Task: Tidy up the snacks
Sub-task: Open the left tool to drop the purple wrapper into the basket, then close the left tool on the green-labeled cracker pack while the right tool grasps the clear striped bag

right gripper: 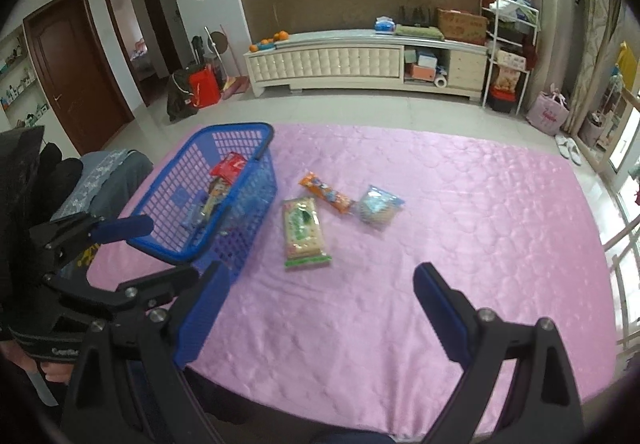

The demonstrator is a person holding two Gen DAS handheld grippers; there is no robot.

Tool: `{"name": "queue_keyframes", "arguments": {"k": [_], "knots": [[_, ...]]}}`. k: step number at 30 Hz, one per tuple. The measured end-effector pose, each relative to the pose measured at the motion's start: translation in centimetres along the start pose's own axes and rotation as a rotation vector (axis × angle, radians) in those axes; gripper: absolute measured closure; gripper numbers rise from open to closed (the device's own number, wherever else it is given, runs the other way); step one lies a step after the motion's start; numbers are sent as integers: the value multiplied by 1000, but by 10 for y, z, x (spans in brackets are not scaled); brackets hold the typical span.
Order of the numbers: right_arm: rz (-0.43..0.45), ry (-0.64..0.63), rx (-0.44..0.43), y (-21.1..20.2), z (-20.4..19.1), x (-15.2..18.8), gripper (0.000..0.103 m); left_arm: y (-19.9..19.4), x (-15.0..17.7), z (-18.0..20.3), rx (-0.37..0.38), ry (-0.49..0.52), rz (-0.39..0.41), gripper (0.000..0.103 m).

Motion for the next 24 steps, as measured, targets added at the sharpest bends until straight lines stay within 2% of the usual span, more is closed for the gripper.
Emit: {"name": "queue_keyframes", "arguments": {"k": [10,13,18,24], "knots": [[-58,-3,90,39,54,-15,8,47,-22,16,-52,-72,-74,23],[-45,14,85,50,65,-21,8,65,-26,12,-57,-115,-106,23],[-86,49,81,81,80,-33,8,100,-35,4,-42,-193,-172,23],[-176,139,64,132,106,-40,8,146,-43,-6,-107,-239,-262,23]]}}
Point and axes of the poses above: each gripper's, at about its wrist camera, not at the fingertips, and y roughly the way its jaws point, z to its right, x to its underside, the point moved 3 cm from there along y, roughly the way its jaws point, and after that the axes turned 9 degrees about y, right-handed, at the moved point
